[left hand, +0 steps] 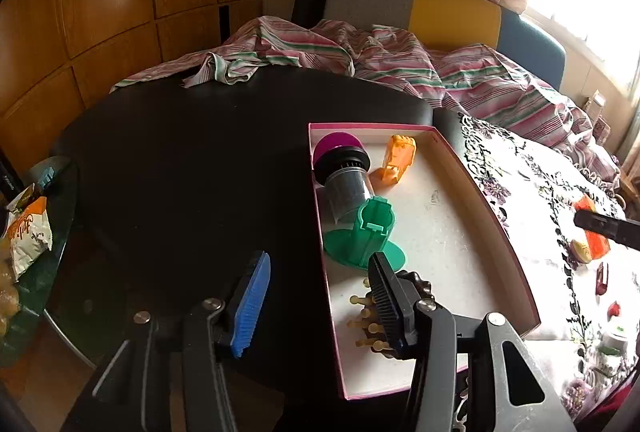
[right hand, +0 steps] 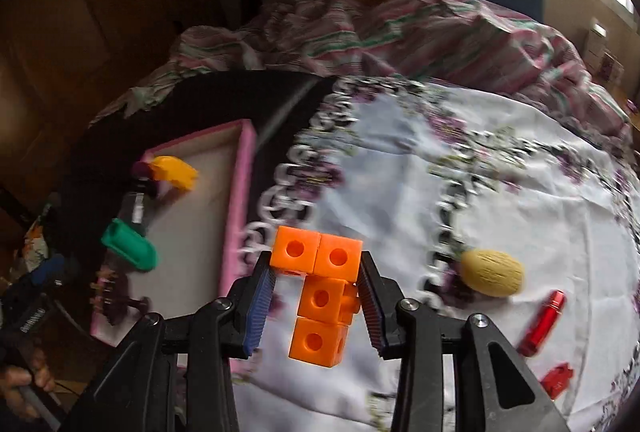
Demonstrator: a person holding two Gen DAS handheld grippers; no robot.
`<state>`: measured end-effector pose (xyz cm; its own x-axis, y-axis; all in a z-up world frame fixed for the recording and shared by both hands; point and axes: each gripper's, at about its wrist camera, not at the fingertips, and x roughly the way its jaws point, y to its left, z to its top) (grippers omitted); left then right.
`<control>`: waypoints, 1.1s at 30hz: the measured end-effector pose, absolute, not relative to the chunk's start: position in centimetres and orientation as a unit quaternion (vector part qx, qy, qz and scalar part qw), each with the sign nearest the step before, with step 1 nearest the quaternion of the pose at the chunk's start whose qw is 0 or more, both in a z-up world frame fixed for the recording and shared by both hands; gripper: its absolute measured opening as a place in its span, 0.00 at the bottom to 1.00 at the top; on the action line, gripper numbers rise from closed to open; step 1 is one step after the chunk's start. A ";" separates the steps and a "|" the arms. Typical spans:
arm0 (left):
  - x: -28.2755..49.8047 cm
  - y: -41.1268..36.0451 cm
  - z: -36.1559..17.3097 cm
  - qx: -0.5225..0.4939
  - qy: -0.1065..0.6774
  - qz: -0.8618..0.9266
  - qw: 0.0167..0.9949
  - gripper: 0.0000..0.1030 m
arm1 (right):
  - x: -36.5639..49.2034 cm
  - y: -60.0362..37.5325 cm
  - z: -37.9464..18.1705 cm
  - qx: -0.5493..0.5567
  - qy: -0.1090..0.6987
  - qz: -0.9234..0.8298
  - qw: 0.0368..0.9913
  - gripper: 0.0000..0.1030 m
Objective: Organize rigid objects
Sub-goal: 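Carry the orange cube block into the tray and open the right tool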
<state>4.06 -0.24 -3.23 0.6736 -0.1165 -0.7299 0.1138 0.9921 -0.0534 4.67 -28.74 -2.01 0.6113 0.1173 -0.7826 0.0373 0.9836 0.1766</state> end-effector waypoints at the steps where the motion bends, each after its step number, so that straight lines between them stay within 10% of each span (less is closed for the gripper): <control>1: 4.1 -0.1 -3.2 -0.002 0.399 -0.062 0.915 0.51 | 5.0 -27.7 -1.9 0.086 0.439 0.034 0.894 0.40; 33: 4.6 2.4 -4.8 -0.016 0.418 -0.041 0.907 0.51 | 17.3 -14.5 -9.2 0.090 0.512 0.116 0.847 0.44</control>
